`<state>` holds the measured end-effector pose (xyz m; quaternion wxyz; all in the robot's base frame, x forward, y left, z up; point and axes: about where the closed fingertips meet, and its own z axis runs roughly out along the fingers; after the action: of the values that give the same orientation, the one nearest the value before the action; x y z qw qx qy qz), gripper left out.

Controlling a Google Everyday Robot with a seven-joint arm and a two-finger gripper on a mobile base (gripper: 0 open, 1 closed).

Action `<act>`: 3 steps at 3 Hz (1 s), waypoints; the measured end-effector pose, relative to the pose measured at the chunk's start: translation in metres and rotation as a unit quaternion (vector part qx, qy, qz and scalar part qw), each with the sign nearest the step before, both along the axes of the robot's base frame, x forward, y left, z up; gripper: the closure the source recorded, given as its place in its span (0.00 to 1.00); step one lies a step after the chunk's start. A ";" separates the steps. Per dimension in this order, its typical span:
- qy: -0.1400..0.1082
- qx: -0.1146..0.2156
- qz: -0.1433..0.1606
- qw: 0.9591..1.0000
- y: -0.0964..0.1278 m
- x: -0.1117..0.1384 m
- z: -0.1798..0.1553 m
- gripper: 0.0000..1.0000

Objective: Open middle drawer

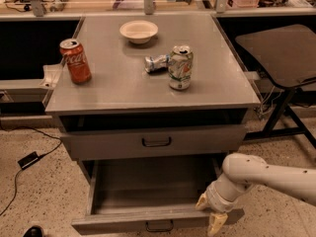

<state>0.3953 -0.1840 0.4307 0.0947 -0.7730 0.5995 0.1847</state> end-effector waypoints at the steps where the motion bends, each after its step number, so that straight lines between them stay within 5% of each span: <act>1: 0.000 0.000 0.000 1.000 0.000 0.000 0.000 0.02; 2: 0.008 0.006 -0.012 1.000 -0.001 -0.005 -0.010 0.00; 3: 0.024 0.005 -0.028 0.999 -0.003 -0.017 -0.024 0.16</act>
Offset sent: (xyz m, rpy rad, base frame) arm -0.0084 -0.0044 -0.0201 0.0245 0.0324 -0.0577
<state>0.3787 -0.1871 0.4070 0.0894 -0.7508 0.6222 0.2030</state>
